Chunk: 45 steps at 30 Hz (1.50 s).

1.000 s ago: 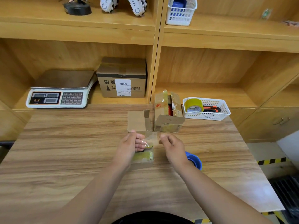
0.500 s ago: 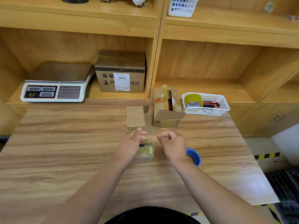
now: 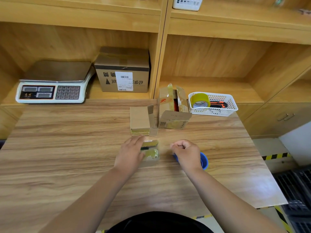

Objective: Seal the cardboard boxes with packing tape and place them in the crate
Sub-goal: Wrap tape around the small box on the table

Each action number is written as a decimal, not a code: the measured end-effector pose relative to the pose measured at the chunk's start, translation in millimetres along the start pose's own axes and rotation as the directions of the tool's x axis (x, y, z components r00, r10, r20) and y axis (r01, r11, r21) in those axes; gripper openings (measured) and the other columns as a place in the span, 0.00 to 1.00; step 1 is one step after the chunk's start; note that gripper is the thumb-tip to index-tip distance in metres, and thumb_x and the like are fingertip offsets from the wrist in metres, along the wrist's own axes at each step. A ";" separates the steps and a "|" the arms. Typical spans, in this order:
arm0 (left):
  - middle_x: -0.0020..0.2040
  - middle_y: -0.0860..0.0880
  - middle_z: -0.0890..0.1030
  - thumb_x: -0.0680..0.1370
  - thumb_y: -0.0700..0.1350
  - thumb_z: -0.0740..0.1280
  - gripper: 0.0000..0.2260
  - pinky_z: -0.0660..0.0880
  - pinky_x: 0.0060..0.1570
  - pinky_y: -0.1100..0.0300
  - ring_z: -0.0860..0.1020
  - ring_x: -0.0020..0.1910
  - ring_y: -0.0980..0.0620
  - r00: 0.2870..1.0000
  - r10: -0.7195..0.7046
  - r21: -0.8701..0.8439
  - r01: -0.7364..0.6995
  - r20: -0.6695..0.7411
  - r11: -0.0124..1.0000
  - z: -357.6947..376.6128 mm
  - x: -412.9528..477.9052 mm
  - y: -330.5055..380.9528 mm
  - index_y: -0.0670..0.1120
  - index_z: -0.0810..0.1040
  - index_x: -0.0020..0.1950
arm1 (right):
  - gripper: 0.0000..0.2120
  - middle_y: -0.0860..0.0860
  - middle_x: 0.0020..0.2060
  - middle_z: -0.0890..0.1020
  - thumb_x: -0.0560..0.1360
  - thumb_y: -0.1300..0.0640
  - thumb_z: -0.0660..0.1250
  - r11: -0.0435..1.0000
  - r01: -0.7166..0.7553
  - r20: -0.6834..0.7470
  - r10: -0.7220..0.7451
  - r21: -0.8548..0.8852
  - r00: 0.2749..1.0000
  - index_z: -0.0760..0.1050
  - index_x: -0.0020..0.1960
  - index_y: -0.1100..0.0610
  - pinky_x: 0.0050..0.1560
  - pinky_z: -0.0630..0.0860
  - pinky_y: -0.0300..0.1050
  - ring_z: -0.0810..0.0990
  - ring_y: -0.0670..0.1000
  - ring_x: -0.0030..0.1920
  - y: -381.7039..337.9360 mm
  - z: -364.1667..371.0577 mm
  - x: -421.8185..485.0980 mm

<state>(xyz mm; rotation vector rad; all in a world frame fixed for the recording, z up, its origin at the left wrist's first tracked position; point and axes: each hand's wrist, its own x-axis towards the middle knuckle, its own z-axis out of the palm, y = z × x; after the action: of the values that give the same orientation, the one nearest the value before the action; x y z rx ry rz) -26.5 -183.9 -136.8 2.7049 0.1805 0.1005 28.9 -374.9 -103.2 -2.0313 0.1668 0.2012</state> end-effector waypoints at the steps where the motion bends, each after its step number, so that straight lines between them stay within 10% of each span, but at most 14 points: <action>1: 0.75 0.52 0.63 0.78 0.45 0.64 0.27 0.48 0.71 0.65 0.59 0.73 0.54 0.999 0.047 0.024 -0.048 0.020 0.999 2.8 -1.2 -3.7 0.49 0.59 0.76 | 0.07 0.49 0.28 0.81 0.69 0.57 0.72 1.000 -0.009 0.037 0.009 -0.009 0.999 0.80 0.33 0.52 0.38 0.76 0.44 0.77 0.45 0.31 2.5 1.8 -1.3; 15: 0.67 0.53 0.73 0.76 0.36 0.67 0.14 0.51 0.67 0.73 0.64 0.69 0.56 0.998 -0.016 -0.382 0.036 0.056 0.924 26.4 -2.8 -24.9 0.45 0.80 0.61 | 0.09 0.41 0.30 0.79 0.71 0.52 0.71 0.963 -0.001 0.216 0.061 -0.271 0.974 0.76 0.32 0.47 0.38 0.68 0.36 0.76 0.40 0.34 17.6 52.7 0.8; 45: 0.66 0.54 0.74 0.74 0.36 0.68 0.14 0.51 0.66 0.73 0.66 0.67 0.57 0.998 -0.041 -0.404 0.060 0.056 0.913 32.0 -0.3 -28.4 0.46 0.81 0.59 | 0.06 0.43 0.33 0.82 0.70 0.53 0.72 0.946 -0.140 0.209 0.205 -0.291 0.956 0.78 0.35 0.50 0.38 0.74 0.39 0.80 0.44 0.38 19.5 56.9 7.4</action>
<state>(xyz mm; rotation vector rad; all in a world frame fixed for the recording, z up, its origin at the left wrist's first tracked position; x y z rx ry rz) -26.8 -171.5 -177.7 2.2823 0.1923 0.0525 28.1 -333.1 -147.1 -2.2465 0.1756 0.6056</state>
